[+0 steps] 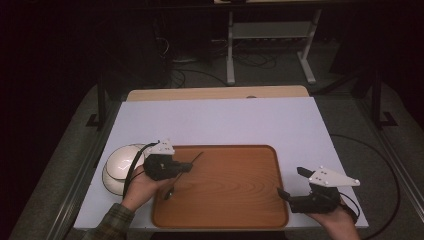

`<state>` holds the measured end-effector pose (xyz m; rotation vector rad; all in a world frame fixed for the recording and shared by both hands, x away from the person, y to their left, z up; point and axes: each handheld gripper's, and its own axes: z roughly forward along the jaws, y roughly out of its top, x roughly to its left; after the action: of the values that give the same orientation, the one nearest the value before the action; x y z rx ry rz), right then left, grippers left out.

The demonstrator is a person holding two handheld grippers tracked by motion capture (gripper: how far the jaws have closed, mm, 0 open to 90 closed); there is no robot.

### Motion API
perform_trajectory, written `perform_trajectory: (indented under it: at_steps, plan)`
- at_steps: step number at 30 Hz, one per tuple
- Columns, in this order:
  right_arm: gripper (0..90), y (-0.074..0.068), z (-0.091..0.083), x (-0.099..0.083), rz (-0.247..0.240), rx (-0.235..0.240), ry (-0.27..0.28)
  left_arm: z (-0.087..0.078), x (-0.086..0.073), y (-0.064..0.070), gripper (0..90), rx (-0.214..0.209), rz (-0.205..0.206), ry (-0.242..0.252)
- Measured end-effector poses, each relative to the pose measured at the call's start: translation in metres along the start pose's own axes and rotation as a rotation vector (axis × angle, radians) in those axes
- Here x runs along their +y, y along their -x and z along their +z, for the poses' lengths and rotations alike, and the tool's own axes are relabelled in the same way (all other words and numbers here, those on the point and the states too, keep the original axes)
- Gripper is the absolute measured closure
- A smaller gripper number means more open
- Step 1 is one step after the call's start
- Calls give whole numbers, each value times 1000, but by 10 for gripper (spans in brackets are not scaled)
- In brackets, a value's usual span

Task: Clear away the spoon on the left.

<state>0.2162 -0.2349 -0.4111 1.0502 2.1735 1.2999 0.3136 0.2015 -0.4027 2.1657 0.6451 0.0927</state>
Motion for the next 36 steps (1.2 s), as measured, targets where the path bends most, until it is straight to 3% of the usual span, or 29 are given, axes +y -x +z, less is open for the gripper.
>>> perform_trajectory:
  at_steps: [15, 29, 36]
  plan:
    - [67, -1, 1, 0, -2, 3, -2, 21, -1, 4, 885, -43, 8, -47]
    - [68, 0, 1, 0, -4, 3, -4, 43, -2, 14, 878, -64, 79, -160]
    - [68, -1, 0, 0, -2, 3, -1, 48, -4, 15, 865, -50, 91, -201]
